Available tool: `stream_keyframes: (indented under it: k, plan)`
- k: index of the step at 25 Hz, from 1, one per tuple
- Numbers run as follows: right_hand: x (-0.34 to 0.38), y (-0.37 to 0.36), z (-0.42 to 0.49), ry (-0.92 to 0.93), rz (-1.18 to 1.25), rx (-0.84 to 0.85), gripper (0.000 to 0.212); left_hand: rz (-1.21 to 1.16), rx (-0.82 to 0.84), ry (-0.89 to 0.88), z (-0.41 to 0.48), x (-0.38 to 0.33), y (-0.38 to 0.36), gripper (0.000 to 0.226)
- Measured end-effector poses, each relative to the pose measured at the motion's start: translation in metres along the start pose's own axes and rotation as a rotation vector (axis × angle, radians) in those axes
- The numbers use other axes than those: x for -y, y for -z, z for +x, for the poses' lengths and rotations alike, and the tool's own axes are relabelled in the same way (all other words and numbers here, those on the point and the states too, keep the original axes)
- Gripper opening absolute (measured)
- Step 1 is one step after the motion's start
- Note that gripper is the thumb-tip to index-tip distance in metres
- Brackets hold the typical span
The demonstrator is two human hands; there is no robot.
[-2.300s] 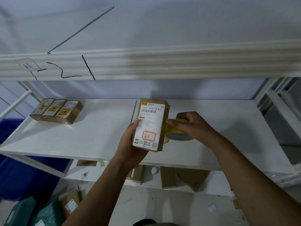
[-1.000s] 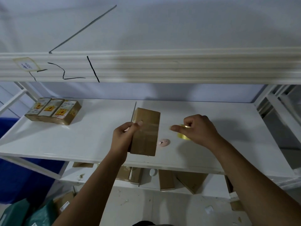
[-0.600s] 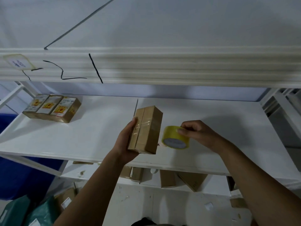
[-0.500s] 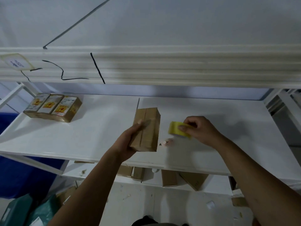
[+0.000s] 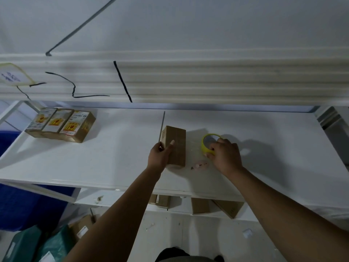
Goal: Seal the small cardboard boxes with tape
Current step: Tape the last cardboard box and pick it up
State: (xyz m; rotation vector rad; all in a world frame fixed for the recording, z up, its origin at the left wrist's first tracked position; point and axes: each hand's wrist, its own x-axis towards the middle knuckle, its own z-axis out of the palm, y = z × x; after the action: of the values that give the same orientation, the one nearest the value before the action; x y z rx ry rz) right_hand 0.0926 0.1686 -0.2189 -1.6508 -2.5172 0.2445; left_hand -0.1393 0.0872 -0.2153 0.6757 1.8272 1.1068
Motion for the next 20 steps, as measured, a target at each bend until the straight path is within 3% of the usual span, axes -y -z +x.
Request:
stream_keyframes:
  k: [3, 5, 7, 10, 15, 20]
  plan:
    - [0.005, 0.000, -0.015, 0.032, 0.019, -0.109, 0.038, 0.000, 0.044, 0.024, 0.005, 0.010, -0.002, 0.049]
    - [0.010, -0.010, -0.028, 0.199, 0.032, -0.321, 0.023, 0.023, 0.054, 0.032, 0.007, 0.016, -0.003, 0.054]
    - [0.015, -0.022, -0.040, 0.287, 0.046, -0.271, 0.014, 0.063, 0.057, 0.020, 0.010, 0.017, -0.004, 0.054]
    - [0.021, -0.034, -0.048, 0.143, 0.012, -0.010, 0.026, 0.092, 0.071, 0.013, 0.015, 0.016, -0.001, 0.053]
    - [0.031, -0.035, -0.053, 0.026, 0.105, -0.030, 0.031, 0.045, 0.107, 0.018, 0.018, 0.018, 0.003, 0.053]
    - [0.060, -0.019, -0.026, -0.191, 0.533, -0.082, 0.037, 0.079, 0.114, -0.001, 0.016, 0.020, 0.004, 0.056]
